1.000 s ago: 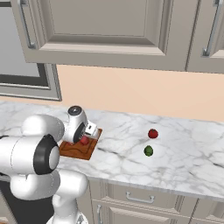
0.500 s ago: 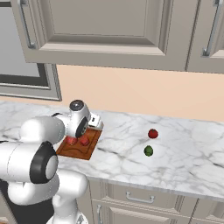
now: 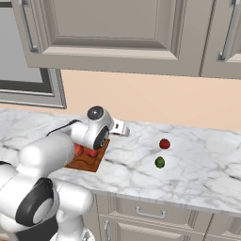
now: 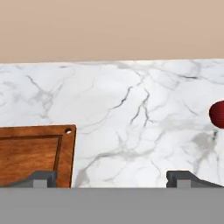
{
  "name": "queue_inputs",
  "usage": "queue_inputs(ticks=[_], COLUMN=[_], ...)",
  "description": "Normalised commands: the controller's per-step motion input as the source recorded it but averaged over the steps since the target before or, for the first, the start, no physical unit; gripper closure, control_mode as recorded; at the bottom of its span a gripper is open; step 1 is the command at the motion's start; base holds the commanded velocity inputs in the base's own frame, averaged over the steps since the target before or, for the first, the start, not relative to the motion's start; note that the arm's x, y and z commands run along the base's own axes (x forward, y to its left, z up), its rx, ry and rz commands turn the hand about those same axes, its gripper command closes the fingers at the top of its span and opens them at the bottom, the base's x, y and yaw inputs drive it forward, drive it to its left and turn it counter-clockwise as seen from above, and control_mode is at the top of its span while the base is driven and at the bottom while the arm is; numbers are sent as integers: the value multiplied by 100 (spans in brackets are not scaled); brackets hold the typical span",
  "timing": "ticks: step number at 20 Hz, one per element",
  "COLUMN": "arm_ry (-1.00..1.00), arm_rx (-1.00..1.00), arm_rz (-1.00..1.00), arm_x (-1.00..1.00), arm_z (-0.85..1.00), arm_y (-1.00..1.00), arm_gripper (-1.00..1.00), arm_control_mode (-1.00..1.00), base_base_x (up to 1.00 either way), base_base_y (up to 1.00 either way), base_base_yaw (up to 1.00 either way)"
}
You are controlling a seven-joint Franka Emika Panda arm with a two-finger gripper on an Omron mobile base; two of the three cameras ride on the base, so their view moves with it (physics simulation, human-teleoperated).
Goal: Place the avocado, onion, tomato, and bell pepper on the cutting board.
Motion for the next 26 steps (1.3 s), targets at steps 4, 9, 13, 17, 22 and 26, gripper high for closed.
queue_inputs(ticks=[4, 9, 13, 17, 22, 26], arm_ry=[-2, -1, 0, -5, -2, 8], arm_rx=[-11, -10, -5, -3, -4, 0], arm_rz=[-1, -1, -1, 0, 0, 0], arm_x=[-16, -6, -8, -32, -18, 0], arm_z=[10, 5, 3, -14, -20, 0], arm_y=[-100, -99, -81, -39, -30, -17], arm_gripper=[-100, -100, -100, -100, -100, -100], arm_control_mode=[-100, -100, -100, -100, -100, -100], base_base_x=[0, 0, 0, 0, 0, 0], base_base_y=[0, 0, 0, 0, 0, 0], base_base_yaw=[0, 0, 0, 0, 0, 0])
